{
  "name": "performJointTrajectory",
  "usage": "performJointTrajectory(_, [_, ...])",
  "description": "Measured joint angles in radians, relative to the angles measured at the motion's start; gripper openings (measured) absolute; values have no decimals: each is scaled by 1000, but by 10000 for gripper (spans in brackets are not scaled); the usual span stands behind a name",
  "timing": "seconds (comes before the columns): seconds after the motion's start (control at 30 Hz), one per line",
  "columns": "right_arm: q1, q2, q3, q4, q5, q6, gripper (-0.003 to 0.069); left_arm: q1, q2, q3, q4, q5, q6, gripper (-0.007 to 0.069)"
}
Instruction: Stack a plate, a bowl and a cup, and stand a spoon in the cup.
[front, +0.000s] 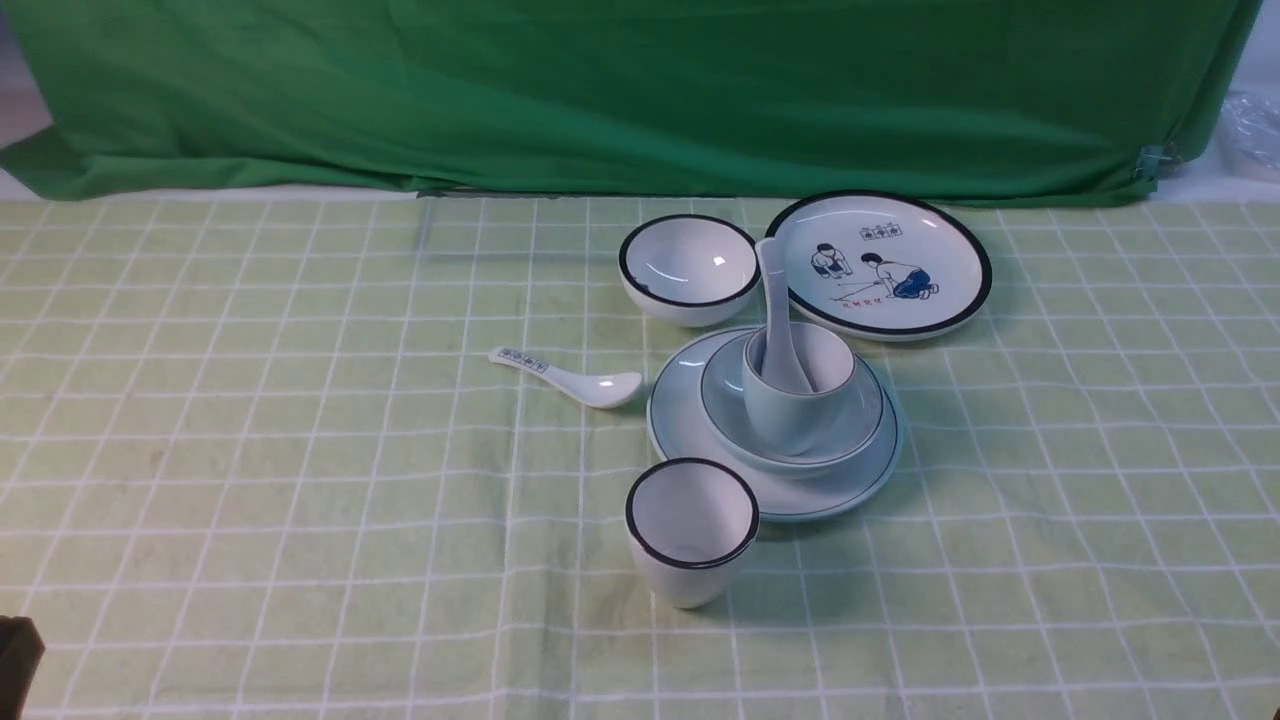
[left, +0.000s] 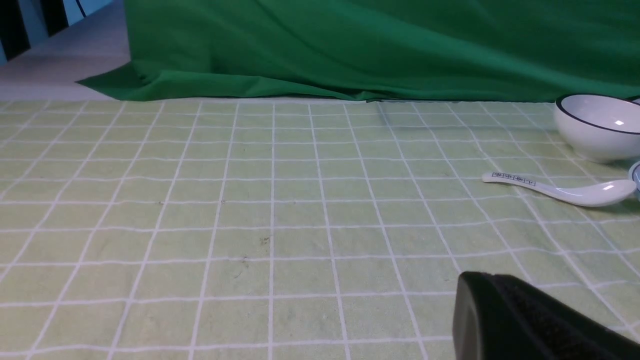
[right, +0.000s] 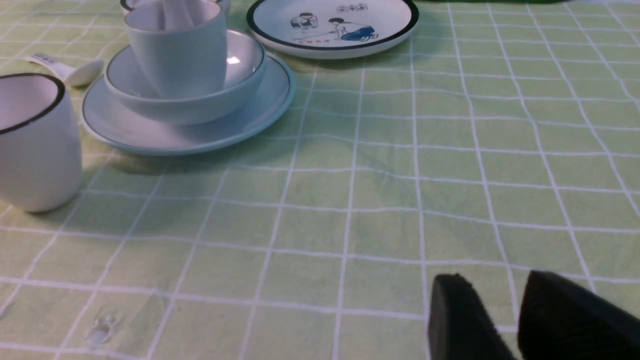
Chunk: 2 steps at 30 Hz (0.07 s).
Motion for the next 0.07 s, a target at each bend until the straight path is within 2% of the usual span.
performJointTrajectory(0.07, [0,0,0,0,0,0,235,0,0,0,0,0,3,2])
